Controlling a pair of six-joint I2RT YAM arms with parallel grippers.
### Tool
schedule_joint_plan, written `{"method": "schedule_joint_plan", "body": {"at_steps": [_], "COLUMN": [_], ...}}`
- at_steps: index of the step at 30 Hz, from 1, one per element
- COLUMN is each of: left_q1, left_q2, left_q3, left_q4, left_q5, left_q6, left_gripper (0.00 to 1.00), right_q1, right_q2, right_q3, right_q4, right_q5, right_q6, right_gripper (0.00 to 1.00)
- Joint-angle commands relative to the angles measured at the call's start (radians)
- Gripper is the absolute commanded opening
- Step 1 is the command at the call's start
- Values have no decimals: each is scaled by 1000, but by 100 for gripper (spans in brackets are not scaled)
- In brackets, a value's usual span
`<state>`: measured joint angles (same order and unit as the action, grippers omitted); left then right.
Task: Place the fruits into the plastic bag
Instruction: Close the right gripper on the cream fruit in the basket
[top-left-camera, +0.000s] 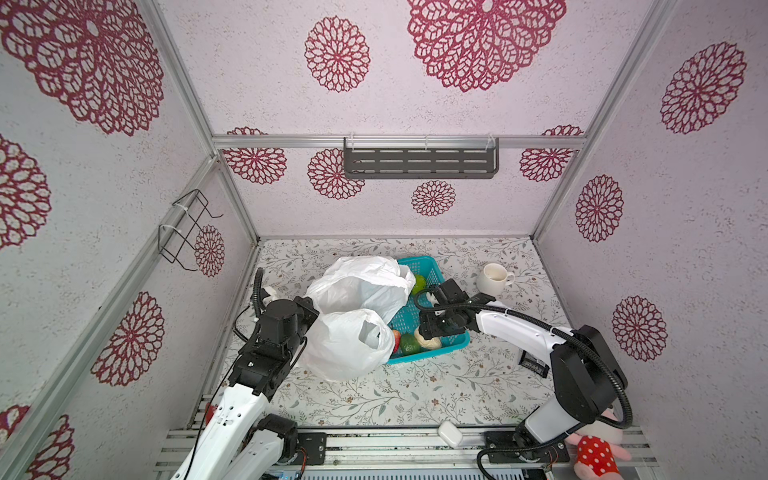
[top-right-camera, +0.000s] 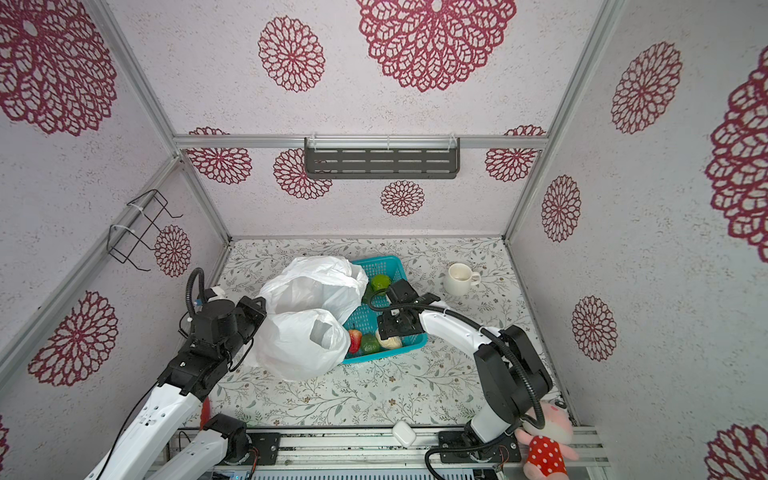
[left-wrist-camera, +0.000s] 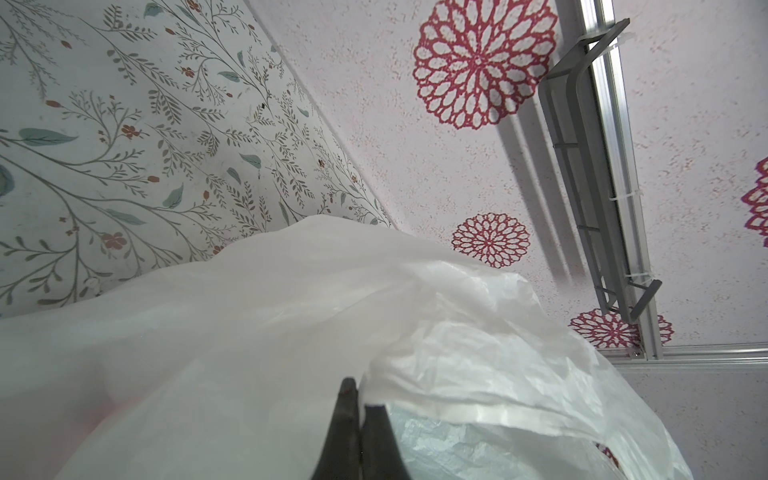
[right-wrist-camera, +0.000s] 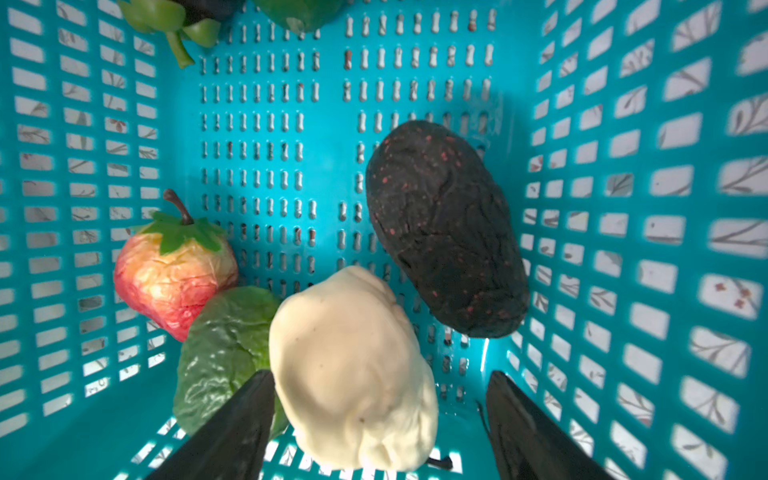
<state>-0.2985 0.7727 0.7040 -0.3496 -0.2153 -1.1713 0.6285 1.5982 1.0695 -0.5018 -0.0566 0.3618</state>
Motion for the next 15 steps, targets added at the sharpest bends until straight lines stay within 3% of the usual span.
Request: {"method": "schedule_joint_plan", "body": {"at_steps": [1, 11, 15], "left_q1": [4, 4, 4], "left_q2": [2, -20, -32], "left_q3": [1, -15, -18], "left_q4": [21, 16, 6], "left_q5": [-6, -5, -10], "left_q6": [-5, -16, -16], "left_gripper": [0, 0, 0], "right_q1": [-1, -1, -1], "right_q2": [13, 96, 120], "right_q3": [4, 30, 31], "right_q4": [-21, -12, 0], "right_q5": [2, -31, -24], "right_q6": [-15, -52, -62], "right_gripper": [80, 76, 70]}}
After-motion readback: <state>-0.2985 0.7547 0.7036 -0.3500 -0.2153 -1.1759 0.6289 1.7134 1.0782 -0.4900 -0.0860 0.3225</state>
